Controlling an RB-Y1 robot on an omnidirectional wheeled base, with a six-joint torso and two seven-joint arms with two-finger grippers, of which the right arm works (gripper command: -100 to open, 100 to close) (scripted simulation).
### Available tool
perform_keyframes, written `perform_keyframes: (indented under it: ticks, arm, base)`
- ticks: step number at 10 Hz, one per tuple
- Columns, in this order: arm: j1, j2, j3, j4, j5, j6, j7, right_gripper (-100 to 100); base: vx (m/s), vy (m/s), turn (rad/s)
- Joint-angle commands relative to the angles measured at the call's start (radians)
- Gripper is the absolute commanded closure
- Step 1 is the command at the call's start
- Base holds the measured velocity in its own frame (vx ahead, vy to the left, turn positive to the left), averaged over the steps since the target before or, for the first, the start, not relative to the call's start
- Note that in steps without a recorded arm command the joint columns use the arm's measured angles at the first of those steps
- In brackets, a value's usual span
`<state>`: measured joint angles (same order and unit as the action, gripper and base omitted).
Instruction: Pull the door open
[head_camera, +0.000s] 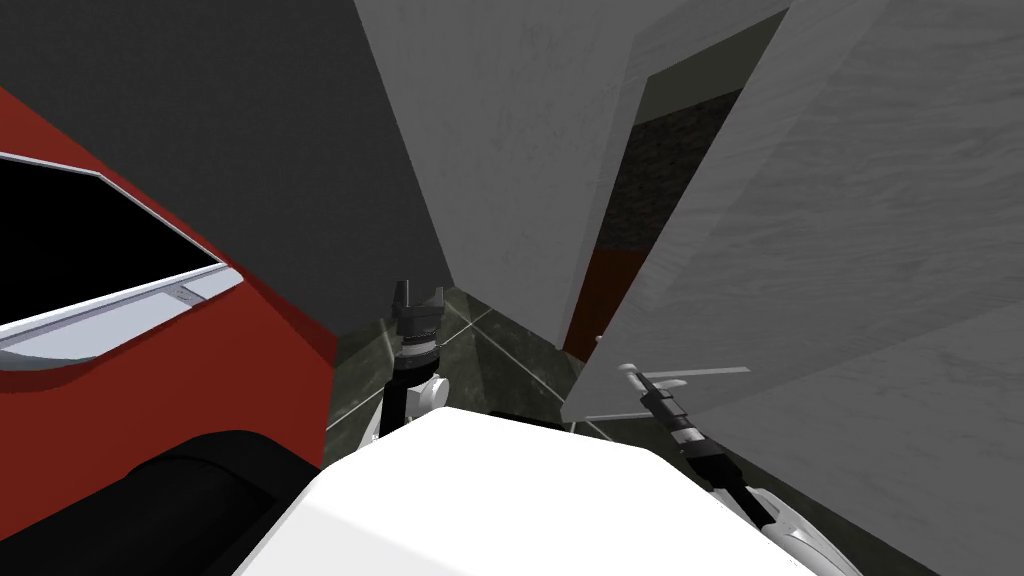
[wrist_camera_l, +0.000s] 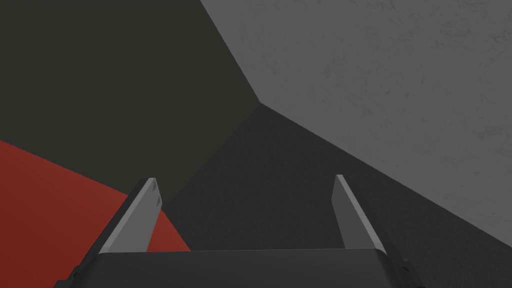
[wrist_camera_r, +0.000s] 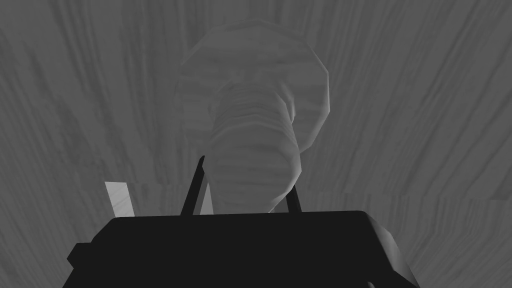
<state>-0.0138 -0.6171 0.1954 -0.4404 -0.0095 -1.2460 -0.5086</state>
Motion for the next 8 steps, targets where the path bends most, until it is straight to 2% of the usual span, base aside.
perform_keyframes:
  ticks: [1,5,8]
  arm:
    - [0.004,-0.003,0.003,0.015,-0.001,-0.019,0.000,100]
    - [0.012,-0.012,0.006,0.040,-0.007,-0.056,-0.002,100]
    - [0.017,-0.017,0.008,0.054,-0.011,-0.075,-0.003,100]
  base:
    - [-0.206,-0.099,0.167]
    - [-0.205,-0.112,0.197]
    - [-0.205,-0.083,0.134]
